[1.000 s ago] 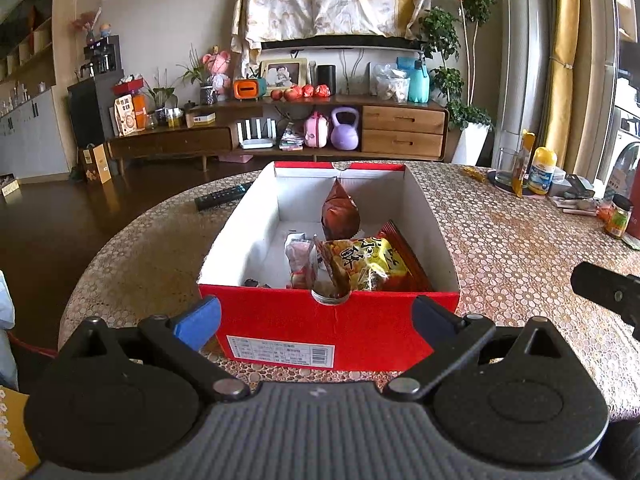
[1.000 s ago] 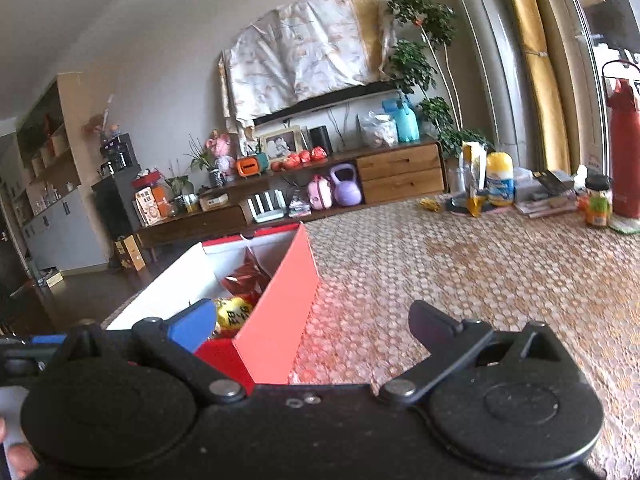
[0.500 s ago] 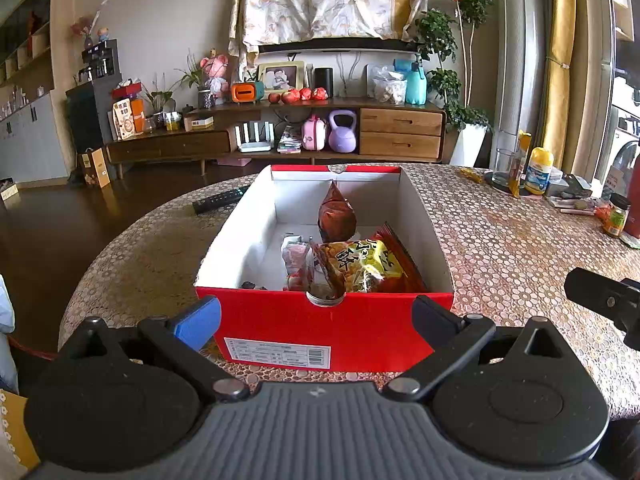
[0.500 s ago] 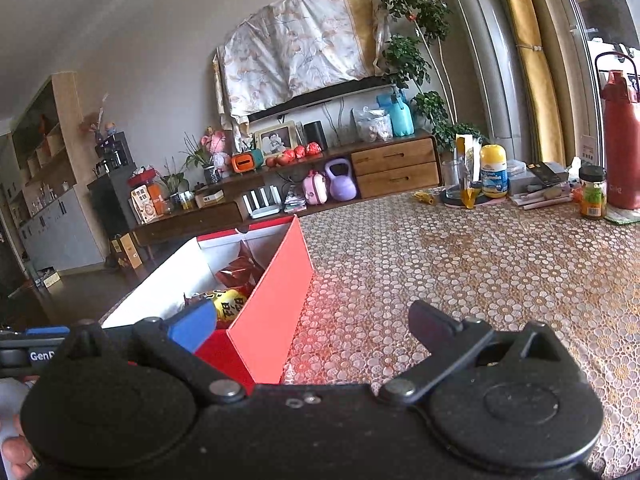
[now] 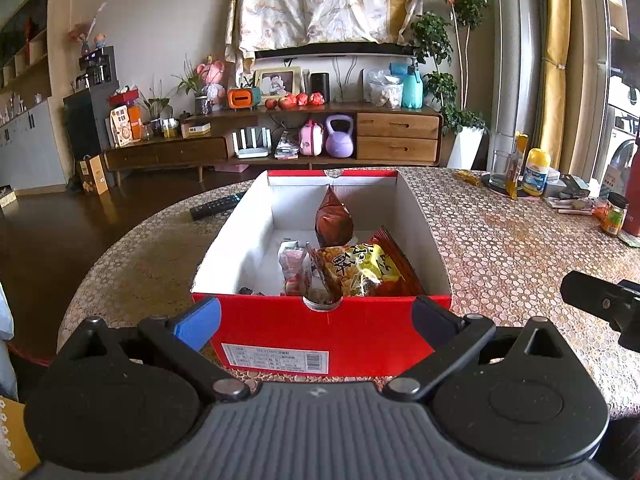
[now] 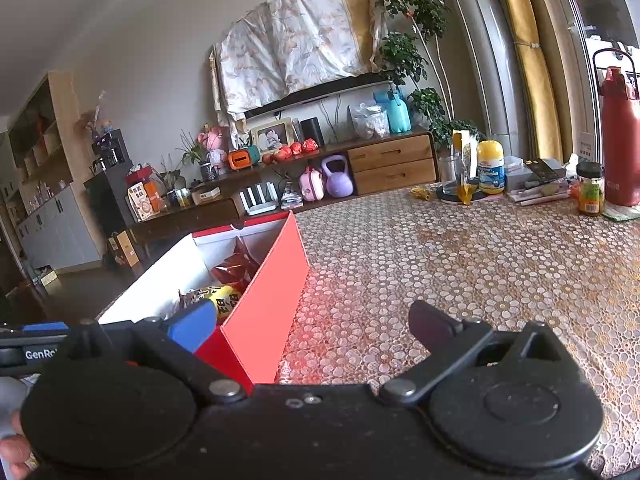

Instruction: Organize snacks

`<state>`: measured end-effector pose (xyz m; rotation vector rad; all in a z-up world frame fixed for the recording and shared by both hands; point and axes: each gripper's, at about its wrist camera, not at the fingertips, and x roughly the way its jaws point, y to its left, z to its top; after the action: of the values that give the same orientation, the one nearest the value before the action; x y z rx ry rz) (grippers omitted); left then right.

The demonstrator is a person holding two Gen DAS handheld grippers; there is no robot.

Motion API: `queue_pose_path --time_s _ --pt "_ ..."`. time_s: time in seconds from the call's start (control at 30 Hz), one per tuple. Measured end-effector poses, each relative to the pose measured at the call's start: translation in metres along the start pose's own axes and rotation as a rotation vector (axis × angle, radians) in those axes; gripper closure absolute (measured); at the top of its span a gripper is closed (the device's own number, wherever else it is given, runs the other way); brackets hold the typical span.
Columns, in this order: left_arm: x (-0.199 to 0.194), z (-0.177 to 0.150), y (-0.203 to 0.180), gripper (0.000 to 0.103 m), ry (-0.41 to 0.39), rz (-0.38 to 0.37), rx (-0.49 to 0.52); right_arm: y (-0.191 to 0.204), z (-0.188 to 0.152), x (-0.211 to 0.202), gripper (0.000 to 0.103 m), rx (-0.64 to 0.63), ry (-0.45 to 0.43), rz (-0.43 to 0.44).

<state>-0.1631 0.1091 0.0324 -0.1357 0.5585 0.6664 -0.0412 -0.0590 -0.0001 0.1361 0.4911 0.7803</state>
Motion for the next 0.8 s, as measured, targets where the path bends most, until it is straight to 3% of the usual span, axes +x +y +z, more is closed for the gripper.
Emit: queue_pose_path --time_s 0.8 --pt "0.0048 -0.0017 0.0006 0.001 0.005 -0.013 0.009 -0.0019 -0.0019 0.0007 0.0 0.001 0.007 -0.006"
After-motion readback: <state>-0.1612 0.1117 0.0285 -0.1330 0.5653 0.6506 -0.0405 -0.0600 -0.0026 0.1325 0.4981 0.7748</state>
